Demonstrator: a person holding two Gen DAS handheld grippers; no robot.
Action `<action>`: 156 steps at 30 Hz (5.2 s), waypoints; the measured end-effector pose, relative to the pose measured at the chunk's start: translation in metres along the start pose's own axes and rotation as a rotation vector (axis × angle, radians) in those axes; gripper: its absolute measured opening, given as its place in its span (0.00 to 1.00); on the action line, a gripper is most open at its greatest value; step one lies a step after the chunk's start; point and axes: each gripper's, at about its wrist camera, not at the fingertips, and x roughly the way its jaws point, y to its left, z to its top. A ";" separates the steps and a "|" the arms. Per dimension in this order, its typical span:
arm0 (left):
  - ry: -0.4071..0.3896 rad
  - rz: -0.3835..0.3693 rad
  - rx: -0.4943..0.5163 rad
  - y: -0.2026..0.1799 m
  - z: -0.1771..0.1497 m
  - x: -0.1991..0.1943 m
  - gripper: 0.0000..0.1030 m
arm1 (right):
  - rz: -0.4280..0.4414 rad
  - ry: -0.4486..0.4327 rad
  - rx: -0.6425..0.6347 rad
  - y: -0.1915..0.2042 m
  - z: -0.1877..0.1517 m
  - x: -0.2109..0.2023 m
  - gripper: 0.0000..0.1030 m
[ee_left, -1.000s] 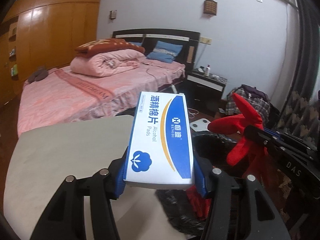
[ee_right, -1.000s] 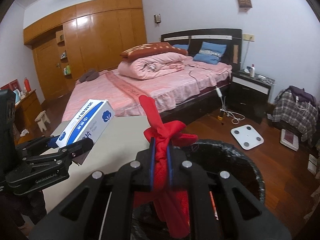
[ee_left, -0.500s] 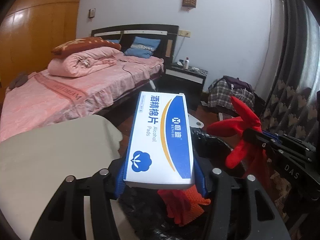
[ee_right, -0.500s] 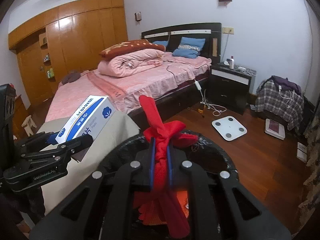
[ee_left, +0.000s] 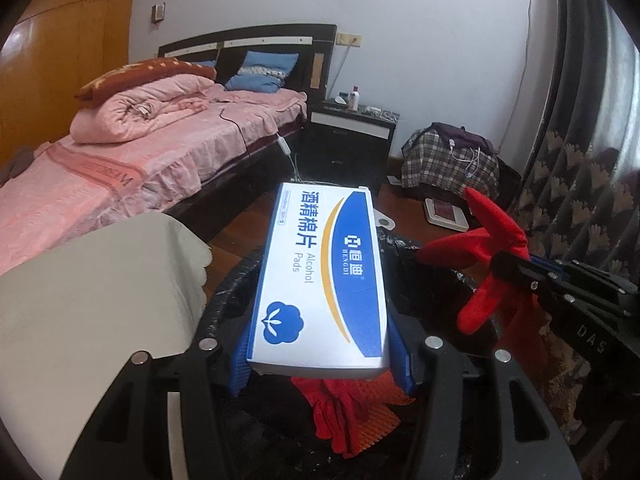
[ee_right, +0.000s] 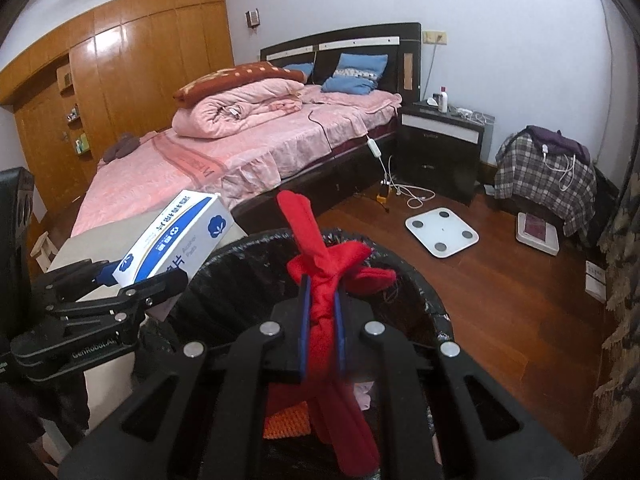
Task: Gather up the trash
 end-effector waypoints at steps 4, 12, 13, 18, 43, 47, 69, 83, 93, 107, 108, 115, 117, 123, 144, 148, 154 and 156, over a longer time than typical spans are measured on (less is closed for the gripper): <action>0.009 -0.025 0.009 -0.001 0.000 0.005 0.56 | 0.002 0.023 0.012 -0.005 -0.004 0.009 0.15; -0.011 0.015 -0.011 0.013 0.000 -0.003 0.77 | -0.024 0.034 0.015 -0.005 -0.006 0.014 0.65; -0.016 0.029 -0.016 0.016 0.001 -0.007 0.81 | -0.026 0.028 0.015 -0.005 -0.005 0.012 0.70; -0.041 0.083 -0.043 0.033 0.003 -0.030 0.93 | -0.022 0.014 0.016 -0.001 -0.002 0.000 0.92; -0.117 0.282 -0.104 0.049 -0.031 -0.168 0.94 | 0.104 -0.048 -0.063 0.086 0.016 -0.106 0.94; -0.141 0.283 -0.096 0.041 -0.032 -0.184 0.94 | 0.108 -0.057 -0.083 0.095 0.015 -0.116 0.94; -0.194 0.298 -0.102 0.034 -0.034 -0.213 0.94 | 0.124 -0.078 -0.104 0.107 0.014 -0.133 0.94; -0.191 0.298 -0.102 0.033 -0.035 -0.213 0.94 | 0.123 -0.079 -0.104 0.107 0.014 -0.133 0.94; -0.192 0.299 -0.101 0.033 -0.034 -0.213 0.94 | 0.126 -0.078 -0.101 0.107 0.014 -0.133 0.94; -0.191 0.299 -0.103 0.032 -0.033 -0.214 0.94 | 0.126 -0.077 -0.102 0.107 0.014 -0.133 0.94; -0.190 0.299 -0.102 0.032 -0.033 -0.213 0.94 | 0.126 -0.077 -0.102 0.107 0.014 -0.133 0.94; -0.190 0.299 -0.103 0.032 -0.033 -0.214 0.94 | 0.126 -0.075 -0.100 0.107 0.014 -0.133 0.94; -0.189 0.299 -0.102 0.032 -0.032 -0.214 0.94 | 0.126 -0.077 -0.101 0.107 0.014 -0.133 0.94; -0.187 0.299 -0.102 0.033 -0.034 -0.214 0.94 | 0.126 -0.075 -0.100 0.107 0.014 -0.133 0.94; -0.181 0.297 -0.101 0.033 -0.041 -0.215 0.94 | 0.125 -0.069 -0.097 0.106 0.012 -0.131 0.94; -0.181 0.297 -0.101 0.033 -0.042 -0.216 0.94 | 0.124 -0.067 -0.095 0.106 0.010 -0.129 0.94; -0.178 0.299 -0.101 0.033 -0.041 -0.216 0.94 | 0.125 -0.066 -0.096 0.106 0.010 -0.129 0.94; -0.174 0.299 -0.099 0.033 -0.043 -0.214 0.94 | 0.124 -0.067 -0.096 0.106 0.011 -0.129 0.94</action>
